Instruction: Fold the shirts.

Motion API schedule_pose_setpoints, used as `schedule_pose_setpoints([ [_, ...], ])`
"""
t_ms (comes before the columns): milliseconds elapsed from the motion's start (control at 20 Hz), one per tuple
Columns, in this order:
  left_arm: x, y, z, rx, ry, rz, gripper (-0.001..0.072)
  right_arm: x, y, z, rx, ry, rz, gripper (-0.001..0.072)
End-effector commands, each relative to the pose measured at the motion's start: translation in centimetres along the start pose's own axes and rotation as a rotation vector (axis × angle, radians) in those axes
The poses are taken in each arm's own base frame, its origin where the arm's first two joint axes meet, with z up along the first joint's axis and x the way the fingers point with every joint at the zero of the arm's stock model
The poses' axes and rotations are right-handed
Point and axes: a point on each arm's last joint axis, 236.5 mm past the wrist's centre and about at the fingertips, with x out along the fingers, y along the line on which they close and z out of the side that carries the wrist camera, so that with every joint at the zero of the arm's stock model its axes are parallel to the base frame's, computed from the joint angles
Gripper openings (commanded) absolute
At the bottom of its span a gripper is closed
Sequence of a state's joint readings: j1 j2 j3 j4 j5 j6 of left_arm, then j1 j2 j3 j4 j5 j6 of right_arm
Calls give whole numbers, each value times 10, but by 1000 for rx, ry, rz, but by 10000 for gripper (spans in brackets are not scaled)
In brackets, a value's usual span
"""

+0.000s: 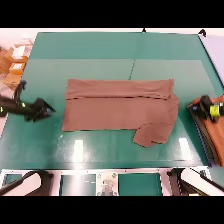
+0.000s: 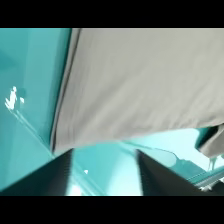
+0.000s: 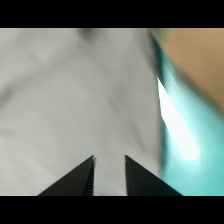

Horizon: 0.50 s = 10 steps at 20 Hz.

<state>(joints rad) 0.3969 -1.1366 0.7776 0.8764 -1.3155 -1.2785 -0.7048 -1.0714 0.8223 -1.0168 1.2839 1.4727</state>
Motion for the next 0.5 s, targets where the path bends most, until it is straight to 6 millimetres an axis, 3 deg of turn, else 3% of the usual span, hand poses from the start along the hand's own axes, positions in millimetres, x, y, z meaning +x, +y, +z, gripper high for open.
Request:
schedule_pose_setpoints([
  [0,26,9,-51,-69,-84,-23,561,9,-41,-68,115,-17,-64,299],
  [50,39,11,-62,-75,-77,-25,561,15,-45,-79,121,-18,-65,312],
  [150,64,13,-78,-75,-62,-17,562,27,-53,-93,140,-6,-69,428],
  [350,87,1,-54,-66,-223,-20,561,38,-57,-102,166,10,-62,428],
  [450,100,-2,-53,-104,-223,-17,561,39,-56,-101,170,6,-55,428],
])
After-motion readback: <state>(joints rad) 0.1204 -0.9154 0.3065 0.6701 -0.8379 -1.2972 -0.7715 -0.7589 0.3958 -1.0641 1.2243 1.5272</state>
